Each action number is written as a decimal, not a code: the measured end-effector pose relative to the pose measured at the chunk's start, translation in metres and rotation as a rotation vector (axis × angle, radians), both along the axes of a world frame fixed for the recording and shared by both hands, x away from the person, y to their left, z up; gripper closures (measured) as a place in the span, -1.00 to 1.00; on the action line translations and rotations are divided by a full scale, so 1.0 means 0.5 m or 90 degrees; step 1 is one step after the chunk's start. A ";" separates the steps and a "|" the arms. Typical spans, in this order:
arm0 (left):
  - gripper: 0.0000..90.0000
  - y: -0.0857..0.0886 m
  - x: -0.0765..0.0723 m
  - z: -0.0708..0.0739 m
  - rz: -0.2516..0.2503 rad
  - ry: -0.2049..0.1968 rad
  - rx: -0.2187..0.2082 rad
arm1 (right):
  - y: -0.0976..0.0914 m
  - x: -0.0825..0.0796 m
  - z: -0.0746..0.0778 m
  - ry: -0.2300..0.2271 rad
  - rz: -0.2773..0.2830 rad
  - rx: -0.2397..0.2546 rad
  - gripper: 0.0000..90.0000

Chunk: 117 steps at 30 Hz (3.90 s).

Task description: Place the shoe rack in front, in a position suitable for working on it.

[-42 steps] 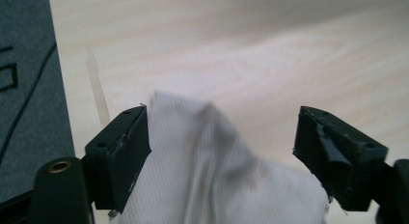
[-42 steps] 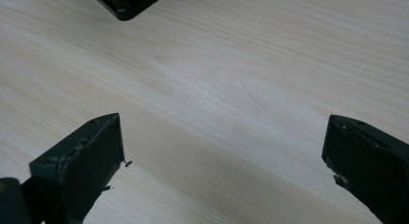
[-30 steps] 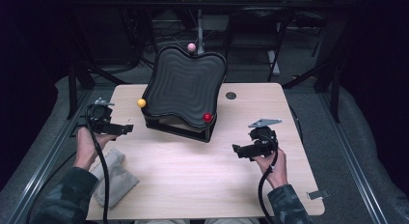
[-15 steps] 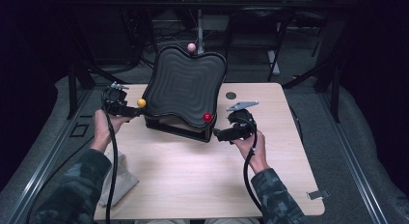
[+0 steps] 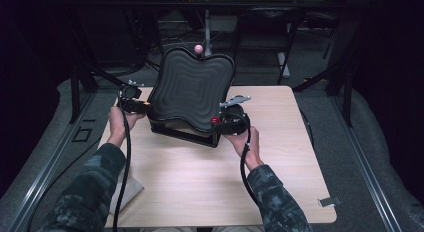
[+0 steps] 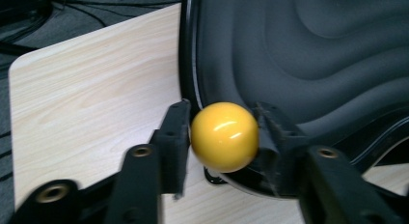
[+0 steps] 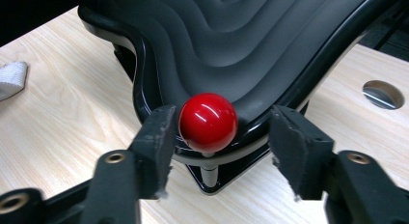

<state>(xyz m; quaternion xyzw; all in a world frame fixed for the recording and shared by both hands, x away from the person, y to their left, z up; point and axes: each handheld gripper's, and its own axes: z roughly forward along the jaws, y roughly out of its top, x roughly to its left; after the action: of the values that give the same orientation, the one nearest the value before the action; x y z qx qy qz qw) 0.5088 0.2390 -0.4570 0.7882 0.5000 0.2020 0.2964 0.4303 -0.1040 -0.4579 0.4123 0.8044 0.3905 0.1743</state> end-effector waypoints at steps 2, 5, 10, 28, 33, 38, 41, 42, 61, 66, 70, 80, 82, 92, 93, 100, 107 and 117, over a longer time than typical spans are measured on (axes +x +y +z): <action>0.32 -0.005 0.000 -0.001 -0.003 -0.007 0.014 | 0.005 0.002 -0.001 0.000 0.003 0.002 0.07; 0.33 -0.005 -0.002 -0.001 -0.005 -0.005 0.019 | 0.017 0.002 -0.005 0.001 0.008 -0.004 0.20; 0.33 -0.006 -0.003 -0.001 -0.005 -0.007 0.023 | 0.024 0.003 -0.009 -0.001 0.000 -0.013 0.31; 0.34 -0.009 -0.051 0.003 -0.009 0.005 0.032 | 0.012 -0.017 -0.015 -0.011 0.007 -0.004 0.33; 0.34 -0.010 -0.081 0.003 -0.010 0.005 0.028 | 0.004 -0.029 -0.016 -0.010 0.014 -0.001 0.33; 0.34 -0.010 -0.109 0.001 -0.010 -0.001 0.019 | -0.004 -0.042 -0.017 -0.016 0.019 0.001 0.33; 0.34 -0.010 -0.131 0.001 -0.017 0.000 0.021 | -0.011 -0.053 -0.018 -0.014 0.025 0.005 0.33; 0.34 -0.010 -0.136 0.001 -0.017 0.002 0.019 | -0.013 -0.056 -0.018 -0.014 0.031 0.007 0.33; 0.34 -0.032 -0.252 0.000 -0.071 0.002 0.008 | -0.066 -0.115 -0.021 -0.016 0.064 0.015 0.33; 0.34 -0.042 -0.284 -0.002 -0.087 -0.002 0.000 | -0.085 -0.133 -0.018 -0.009 0.068 0.010 0.33; 0.34 -0.048 -0.302 -0.003 -0.097 -0.003 -0.002 | -0.095 -0.150 -0.017 -0.009 0.071 0.007 0.33; 0.34 -0.065 -0.346 -0.008 -0.109 -0.016 -0.017 | -0.121 -0.181 -0.015 -0.003 0.069 0.003 0.32; 0.34 -0.067 -0.354 -0.009 -0.107 -0.018 -0.021 | -0.122 -0.189 -0.012 0.004 0.068 -0.003 0.32; 0.34 -0.064 -0.363 -0.011 -0.111 -0.025 -0.022 | -0.111 -0.186 -0.023 -0.016 0.081 0.001 0.31; 0.34 -0.064 -0.363 -0.011 -0.111 -0.024 -0.021 | -0.110 -0.187 -0.023 -0.015 0.081 -0.001 0.32; 0.34 -0.048 -0.373 -0.010 -0.107 -0.020 -0.024 | -0.099 -0.199 -0.024 -0.018 0.081 -0.002 0.33; 0.34 -0.031 -0.391 -0.011 -0.101 -0.019 -0.030 | -0.084 -0.212 -0.025 -0.016 0.092 0.007 0.33; 0.34 -0.019 -0.393 -0.012 -0.106 -0.019 -0.035 | -0.073 -0.220 -0.023 -0.011 0.099 0.003 0.32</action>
<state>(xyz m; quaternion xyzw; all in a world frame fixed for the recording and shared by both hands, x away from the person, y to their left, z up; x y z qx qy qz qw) 0.3121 0.2296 -0.4629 0.8155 0.4336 0.1747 0.3413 0.3204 -0.1404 -0.4695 0.3456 0.8316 0.4084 0.1489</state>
